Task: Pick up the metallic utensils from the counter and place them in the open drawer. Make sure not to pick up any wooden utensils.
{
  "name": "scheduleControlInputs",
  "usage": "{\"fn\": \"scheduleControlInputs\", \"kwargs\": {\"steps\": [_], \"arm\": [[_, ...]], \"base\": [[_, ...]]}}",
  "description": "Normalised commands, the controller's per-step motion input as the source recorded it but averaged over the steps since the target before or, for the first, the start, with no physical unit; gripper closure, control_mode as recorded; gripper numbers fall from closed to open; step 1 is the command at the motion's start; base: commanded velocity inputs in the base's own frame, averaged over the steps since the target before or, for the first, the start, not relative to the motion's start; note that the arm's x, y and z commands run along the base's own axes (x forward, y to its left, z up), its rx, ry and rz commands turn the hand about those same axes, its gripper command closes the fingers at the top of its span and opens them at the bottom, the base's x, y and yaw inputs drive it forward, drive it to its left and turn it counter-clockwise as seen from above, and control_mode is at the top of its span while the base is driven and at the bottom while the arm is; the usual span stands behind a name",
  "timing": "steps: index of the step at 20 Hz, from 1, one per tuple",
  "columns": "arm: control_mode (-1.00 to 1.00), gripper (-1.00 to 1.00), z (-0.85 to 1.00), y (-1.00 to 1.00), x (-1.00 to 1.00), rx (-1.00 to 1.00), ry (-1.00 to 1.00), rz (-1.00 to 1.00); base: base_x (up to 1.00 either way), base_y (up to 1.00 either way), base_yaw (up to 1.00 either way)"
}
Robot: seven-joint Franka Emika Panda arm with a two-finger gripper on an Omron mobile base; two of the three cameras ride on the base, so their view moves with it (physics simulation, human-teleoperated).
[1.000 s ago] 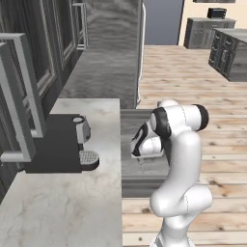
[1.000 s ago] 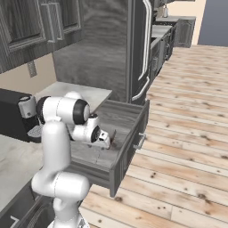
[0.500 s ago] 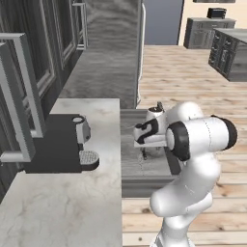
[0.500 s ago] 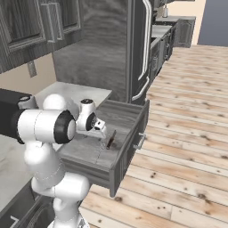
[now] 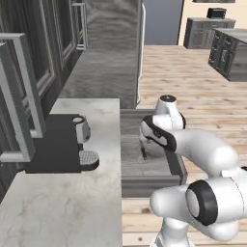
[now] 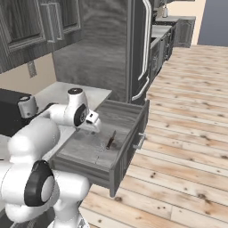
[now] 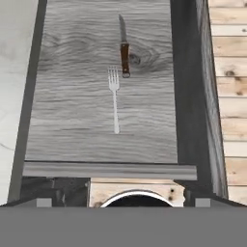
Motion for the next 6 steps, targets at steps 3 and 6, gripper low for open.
{"fn": "scheduleControlInputs", "kwargs": {"steps": [3, 6], "arm": [[-1.00, -1.00, 1.00, 0.00, -0.75, 0.00, -0.25, 0.00], [-1.00, -1.00, 0.99, 0.00, -0.78, 0.00, -0.27, 0.00]], "base": [[0.00, 0.00, 0.00], [0.00, 0.00, 0.00]]}}
